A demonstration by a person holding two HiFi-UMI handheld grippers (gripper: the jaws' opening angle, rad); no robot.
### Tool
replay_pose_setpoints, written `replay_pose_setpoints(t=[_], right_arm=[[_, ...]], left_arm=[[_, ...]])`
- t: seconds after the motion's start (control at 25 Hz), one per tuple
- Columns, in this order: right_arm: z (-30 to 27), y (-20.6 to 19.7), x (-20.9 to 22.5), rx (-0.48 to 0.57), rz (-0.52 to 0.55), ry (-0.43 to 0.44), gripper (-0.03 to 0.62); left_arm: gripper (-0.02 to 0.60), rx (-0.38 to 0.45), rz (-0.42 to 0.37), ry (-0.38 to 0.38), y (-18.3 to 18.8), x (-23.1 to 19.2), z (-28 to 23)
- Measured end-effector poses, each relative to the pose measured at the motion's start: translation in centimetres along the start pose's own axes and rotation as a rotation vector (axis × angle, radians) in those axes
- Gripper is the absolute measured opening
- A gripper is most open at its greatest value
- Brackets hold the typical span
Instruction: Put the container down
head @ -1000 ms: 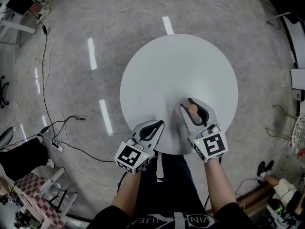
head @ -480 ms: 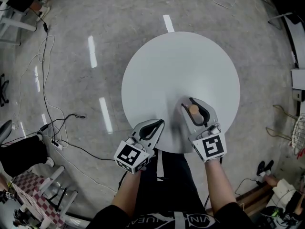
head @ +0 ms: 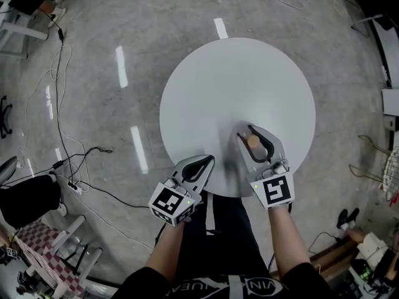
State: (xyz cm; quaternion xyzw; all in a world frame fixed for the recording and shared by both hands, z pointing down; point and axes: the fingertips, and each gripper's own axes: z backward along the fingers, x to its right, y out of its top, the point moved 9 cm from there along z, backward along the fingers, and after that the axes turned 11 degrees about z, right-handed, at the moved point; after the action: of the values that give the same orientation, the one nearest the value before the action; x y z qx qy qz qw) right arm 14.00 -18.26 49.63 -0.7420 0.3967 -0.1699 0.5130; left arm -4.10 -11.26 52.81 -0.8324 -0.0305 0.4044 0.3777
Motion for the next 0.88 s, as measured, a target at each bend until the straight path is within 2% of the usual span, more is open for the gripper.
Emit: replay_pose_setpoints(t=[0.2, 0.32, 0.52, 0.88], right_arm=[[-0.2, 0.0, -0.2, 0.009, -0.035, 0.013, 0.126], [-0.2, 0.1, -0.1, 0.017, -0.051, 0.018, 0.149], [0.1, 0.5, -0.4, 0.028, -0.071, 0.025, 0.252], [1.5, 2.0, 0.2, 0.055, -0.06, -0.002, 0.288]], left_arm=[[0.014, -0.005, -0.019, 0.002, -0.2, 0.1, 0.4], [0.014, -0.006, -0.037, 0.006, 0.0, 0.5, 0.3], [0.014, -0.01, -0.067, 0.005, 0.1, 1.0, 0.5], [0.014, 0.004, -0.09, -0.014, 1.0, 1.8, 1.0]])
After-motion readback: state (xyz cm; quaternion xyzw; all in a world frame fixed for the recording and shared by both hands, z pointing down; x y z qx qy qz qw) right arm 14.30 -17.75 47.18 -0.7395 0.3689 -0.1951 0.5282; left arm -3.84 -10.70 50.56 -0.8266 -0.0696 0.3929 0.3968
